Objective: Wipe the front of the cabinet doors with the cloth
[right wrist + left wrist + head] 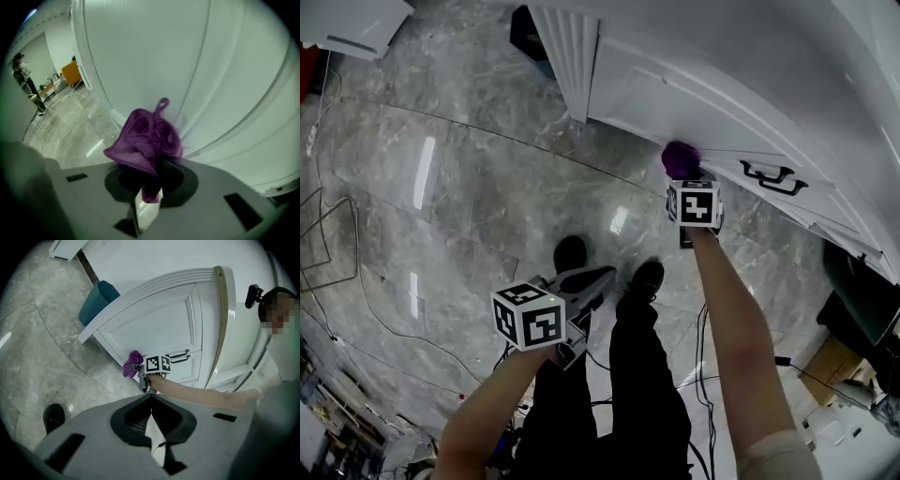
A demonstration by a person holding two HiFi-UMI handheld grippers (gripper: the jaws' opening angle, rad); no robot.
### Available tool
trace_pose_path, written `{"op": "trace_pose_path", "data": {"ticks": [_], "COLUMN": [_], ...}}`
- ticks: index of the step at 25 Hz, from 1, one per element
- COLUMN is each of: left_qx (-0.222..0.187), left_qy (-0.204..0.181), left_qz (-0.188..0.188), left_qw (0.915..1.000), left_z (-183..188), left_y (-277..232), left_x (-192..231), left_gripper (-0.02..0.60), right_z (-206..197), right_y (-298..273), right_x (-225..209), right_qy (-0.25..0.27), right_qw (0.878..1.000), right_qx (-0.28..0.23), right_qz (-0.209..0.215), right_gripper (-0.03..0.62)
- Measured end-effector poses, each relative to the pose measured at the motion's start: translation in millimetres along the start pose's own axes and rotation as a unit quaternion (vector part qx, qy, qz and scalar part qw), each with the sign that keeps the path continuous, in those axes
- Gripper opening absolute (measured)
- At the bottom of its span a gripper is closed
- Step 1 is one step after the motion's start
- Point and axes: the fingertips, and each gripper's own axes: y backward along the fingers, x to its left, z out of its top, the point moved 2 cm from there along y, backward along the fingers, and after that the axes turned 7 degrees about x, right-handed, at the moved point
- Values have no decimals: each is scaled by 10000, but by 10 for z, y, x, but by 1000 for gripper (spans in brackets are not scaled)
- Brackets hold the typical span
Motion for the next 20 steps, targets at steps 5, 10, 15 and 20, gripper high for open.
{"op": "trace_pose_path", "data": {"ticks": [5,10,15,20], "left_qx": [-77,-185,-188,-160], "left_qy": [30,-171,-279,-187], "left_qz": [-242,-326,-331,-264], "left_qw": [9997,9992,9989,9993], "left_z": [100,287,318,207], "left_y": [52,108,174,265], "left_x": [-261,-443,-470,-311], "left_gripper": [20,20,20,20], "right_z": [650,1332,1574,1436], "right_y": [1707,3312,3397,2810], "right_x": [443,578,415,354], "right_qy": [-341,-728,-849,-772], "right_qw": [9740,9123,9074,9300], "right_qx": [-1985,-3787,-4040,-3568], "right_qz": [1034,1379,791,430], "right_gripper": [60,61,61,61]}}
